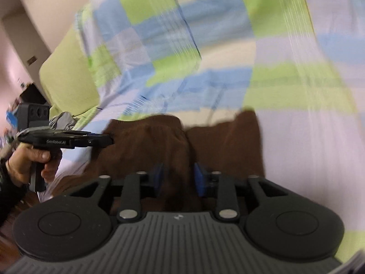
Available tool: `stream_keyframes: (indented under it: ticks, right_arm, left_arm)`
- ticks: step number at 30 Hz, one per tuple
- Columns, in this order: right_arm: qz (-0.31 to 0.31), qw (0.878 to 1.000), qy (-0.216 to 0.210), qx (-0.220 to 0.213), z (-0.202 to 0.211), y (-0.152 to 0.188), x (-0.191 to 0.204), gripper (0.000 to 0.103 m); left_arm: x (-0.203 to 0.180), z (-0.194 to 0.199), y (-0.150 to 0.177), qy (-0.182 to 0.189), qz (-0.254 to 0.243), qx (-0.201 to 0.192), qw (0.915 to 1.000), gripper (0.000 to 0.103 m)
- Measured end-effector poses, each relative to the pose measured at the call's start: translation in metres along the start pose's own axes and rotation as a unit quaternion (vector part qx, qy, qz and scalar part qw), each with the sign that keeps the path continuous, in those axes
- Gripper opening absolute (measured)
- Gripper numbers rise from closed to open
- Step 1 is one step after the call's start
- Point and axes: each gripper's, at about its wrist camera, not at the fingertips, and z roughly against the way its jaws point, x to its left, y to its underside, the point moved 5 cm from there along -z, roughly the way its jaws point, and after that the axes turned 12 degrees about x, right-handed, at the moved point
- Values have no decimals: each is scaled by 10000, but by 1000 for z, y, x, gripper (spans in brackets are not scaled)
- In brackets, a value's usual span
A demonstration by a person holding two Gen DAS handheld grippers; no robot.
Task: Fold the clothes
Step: 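Lay the folded shorts flat on the sheet and open both grippers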
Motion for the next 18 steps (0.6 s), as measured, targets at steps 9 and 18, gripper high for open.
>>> stream_keyframes:
  ticks: [9,18]
  right_arm:
    - [1752,9812,768,259,7,43,61,36]
    - [3068,9413,1321,479,6,71,95,40]
  left_arm:
    - [-58,40,61,-30,-587,78,9982,51]
    - [-53,24,72,649,208,-43,9977,24]
